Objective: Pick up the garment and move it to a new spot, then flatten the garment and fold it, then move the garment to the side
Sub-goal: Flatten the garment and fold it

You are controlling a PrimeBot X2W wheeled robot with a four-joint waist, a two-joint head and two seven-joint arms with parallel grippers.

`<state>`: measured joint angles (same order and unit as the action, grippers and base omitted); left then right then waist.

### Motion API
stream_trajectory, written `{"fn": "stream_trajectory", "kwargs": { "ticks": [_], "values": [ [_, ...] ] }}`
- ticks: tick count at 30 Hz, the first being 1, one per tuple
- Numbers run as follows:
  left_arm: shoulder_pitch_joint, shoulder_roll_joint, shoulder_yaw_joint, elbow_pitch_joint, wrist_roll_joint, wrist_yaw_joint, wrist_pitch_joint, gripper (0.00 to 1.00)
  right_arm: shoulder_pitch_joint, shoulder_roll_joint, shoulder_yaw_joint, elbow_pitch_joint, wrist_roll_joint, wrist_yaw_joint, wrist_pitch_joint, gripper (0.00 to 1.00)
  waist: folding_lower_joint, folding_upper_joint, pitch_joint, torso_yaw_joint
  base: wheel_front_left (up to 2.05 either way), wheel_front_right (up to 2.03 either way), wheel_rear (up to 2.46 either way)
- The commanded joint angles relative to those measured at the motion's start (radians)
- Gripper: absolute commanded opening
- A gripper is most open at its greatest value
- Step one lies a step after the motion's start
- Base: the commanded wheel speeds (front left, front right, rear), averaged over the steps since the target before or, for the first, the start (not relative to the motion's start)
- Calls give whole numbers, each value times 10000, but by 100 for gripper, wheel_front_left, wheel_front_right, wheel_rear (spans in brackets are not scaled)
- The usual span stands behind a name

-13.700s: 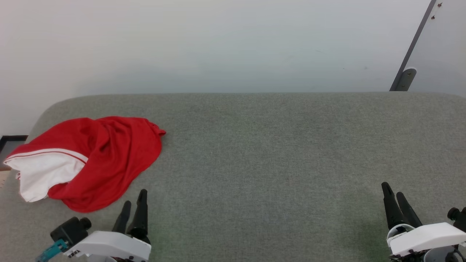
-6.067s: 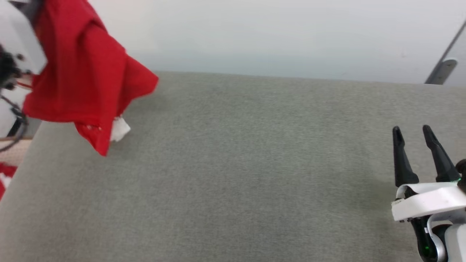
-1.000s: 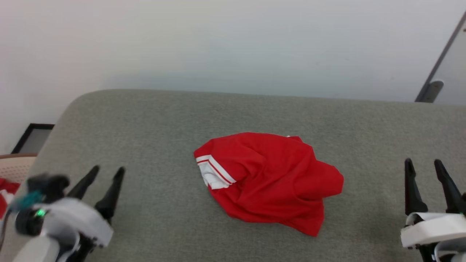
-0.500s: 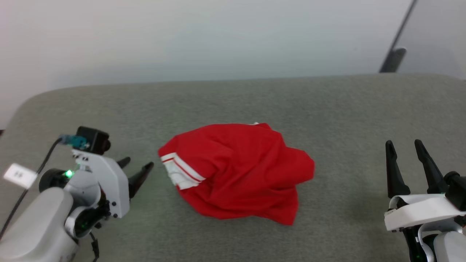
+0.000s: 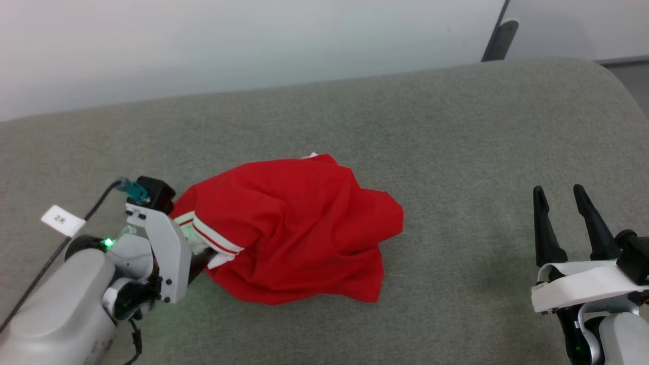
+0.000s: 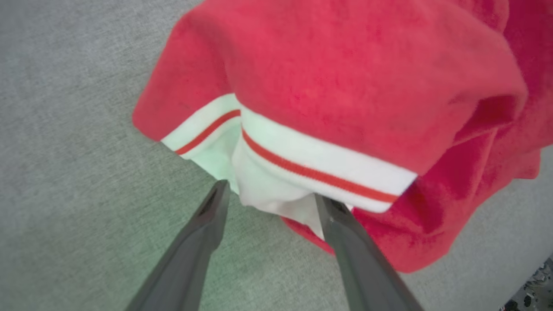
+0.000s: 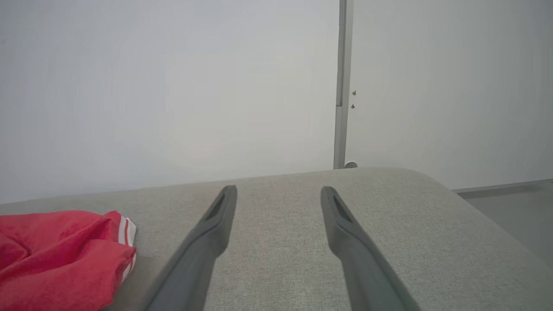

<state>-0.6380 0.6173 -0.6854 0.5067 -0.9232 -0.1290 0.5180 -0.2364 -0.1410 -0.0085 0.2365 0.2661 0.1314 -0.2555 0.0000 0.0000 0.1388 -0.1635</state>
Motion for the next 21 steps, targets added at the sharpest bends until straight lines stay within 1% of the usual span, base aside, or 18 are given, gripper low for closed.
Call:
{"fn": "stream_trajectory", "kwargs": {
  "ticks": [1,3,4,5,6,13,18,21],
  "values": [
    [-199,27,-96,96,-87,-16,-104,100,-135,21,10,25,39,-14,-57,100,0,0,177,-157,0,0,0],
    [-293,22,-245,204,-222,-17,-187,99,-164,30,9,35,31,-14,-68,100,0,0,224,-179,0,0,0],
    [-366,37,-335,247,-267,-17,-252,95,-183,35,9,41,27,-14,-75,100,0,0,244,-187,0,0,0],
    [-404,23,-427,292,-373,-17,-249,59,-200,37,2,56,26,-14,-79,100,0,0,257,-190,0,0,0],
    [-457,26,-512,326,-436,-17,-284,0,-214,37,-9,74,32,-14,-77,100,0,0,269,-186,0,0,0],
    [-780,126,-939,484,-794,-17,-247,0,-173,37,-96,118,9,-14,-94,100,0,0,241,-62,0,0,0],
    [-1006,456,-1042,584,-838,-16,-40,0,-43,7,-247,105,-19,-14,-99,100,0,0,142,207,0,0,0],
    [-1049,836,-956,458,-851,157,147,0,21,21,-299,87,-39,-14,-99,100,0,0,85,373,0,0,0]
  ]
}}
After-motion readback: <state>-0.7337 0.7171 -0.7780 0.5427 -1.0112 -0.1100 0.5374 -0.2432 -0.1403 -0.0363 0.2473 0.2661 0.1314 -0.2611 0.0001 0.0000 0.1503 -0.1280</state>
